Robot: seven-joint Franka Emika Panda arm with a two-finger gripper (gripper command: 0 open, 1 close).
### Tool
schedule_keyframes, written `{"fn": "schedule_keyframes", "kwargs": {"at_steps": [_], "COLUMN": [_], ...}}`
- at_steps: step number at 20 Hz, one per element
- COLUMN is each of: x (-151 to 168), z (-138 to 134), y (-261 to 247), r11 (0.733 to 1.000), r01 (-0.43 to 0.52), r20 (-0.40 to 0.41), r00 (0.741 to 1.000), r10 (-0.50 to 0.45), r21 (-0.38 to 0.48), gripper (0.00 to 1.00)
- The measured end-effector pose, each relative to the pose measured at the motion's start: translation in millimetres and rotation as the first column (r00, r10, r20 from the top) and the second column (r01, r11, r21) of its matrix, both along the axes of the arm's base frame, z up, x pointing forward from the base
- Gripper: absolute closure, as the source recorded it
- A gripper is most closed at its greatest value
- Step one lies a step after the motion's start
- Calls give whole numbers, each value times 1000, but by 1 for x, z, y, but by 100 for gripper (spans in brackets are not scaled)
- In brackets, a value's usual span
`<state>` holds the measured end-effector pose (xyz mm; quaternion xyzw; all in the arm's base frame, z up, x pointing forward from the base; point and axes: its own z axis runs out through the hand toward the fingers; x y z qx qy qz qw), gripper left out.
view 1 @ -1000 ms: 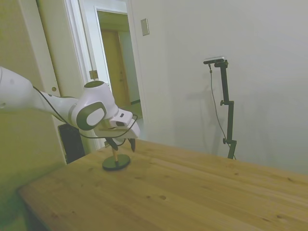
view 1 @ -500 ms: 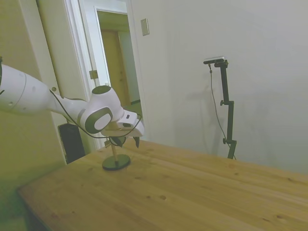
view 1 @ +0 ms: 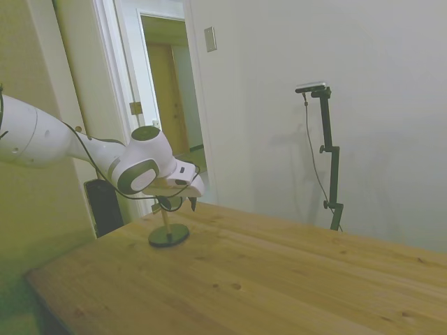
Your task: Unload the mug
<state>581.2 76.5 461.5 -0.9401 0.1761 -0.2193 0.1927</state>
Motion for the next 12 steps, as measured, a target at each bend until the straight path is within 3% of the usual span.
{"fn": "schedule_keyframes", "kwargs": {"at_steps": [12], "x": [-1], "z": [0], "y": [4], "r11": [993], "r01": [-114], "r20": [51], "r00": [992], "r10": [114], "r21": [2], "gripper": [0]}}
